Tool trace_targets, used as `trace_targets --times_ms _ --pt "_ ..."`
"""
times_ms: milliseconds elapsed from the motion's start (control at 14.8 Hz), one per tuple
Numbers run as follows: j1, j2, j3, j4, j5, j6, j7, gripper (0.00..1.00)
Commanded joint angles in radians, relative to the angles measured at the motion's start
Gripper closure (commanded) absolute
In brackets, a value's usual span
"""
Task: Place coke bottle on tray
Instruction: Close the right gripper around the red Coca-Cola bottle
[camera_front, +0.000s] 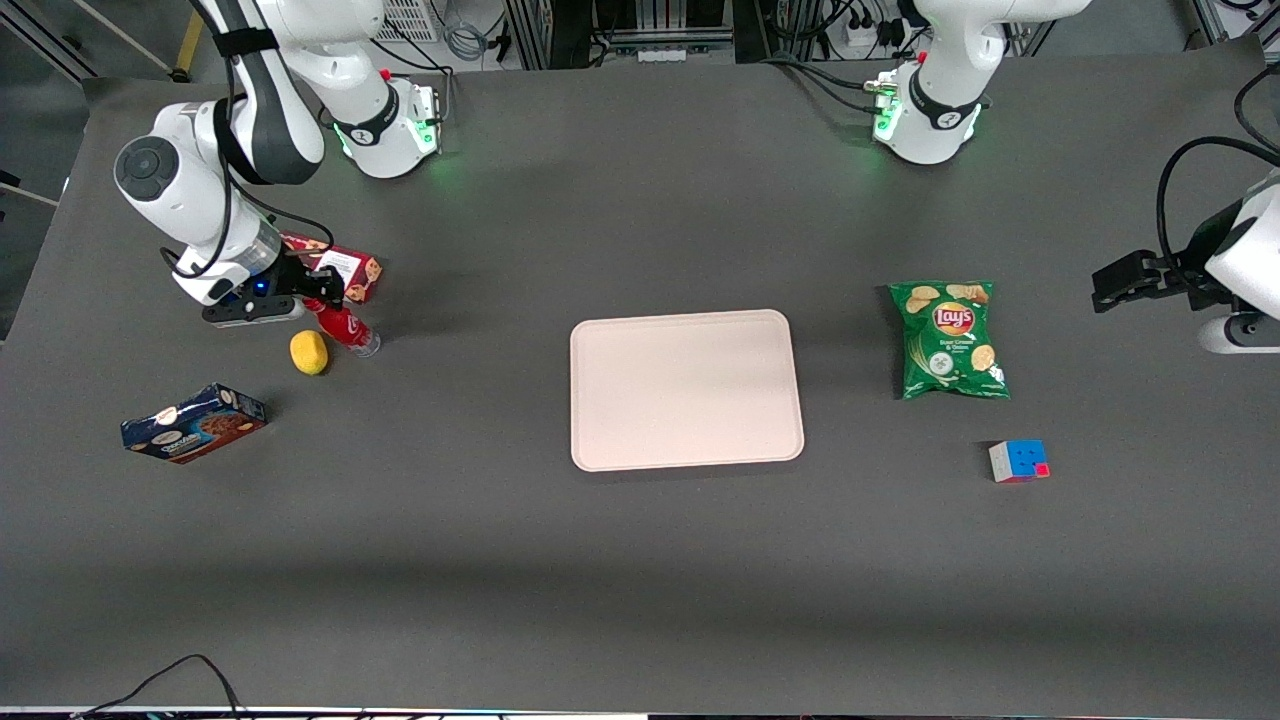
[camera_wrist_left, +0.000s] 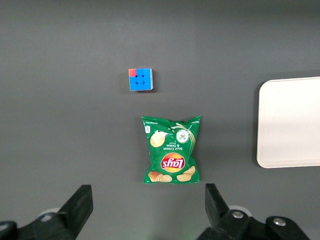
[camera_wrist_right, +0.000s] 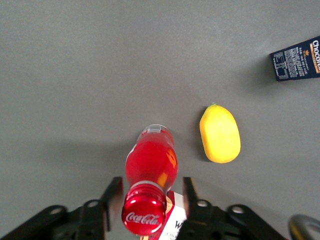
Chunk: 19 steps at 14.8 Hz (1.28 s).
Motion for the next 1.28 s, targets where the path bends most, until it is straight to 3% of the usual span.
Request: trace_targets --times_ms 0,135,338,608,1216 --pt "-0.012 0.000 0.004 -0.001 0.002 0.000 -0.024 0.56" --pt "-0.012 -0.001 0.004 -0.001 0.002 0.000 -0.022 0.71" --pt "-0.010 -0.001 0.004 0.004 0.004 -0.014 -0.021 1.00" --pt "-0.001 -0.026 0.006 0.068 0.004 -0.104 -0.018 1.00" --pt "0.000 -0.021 0.130 0.597 0.007 -0.672 0.028 1.00"
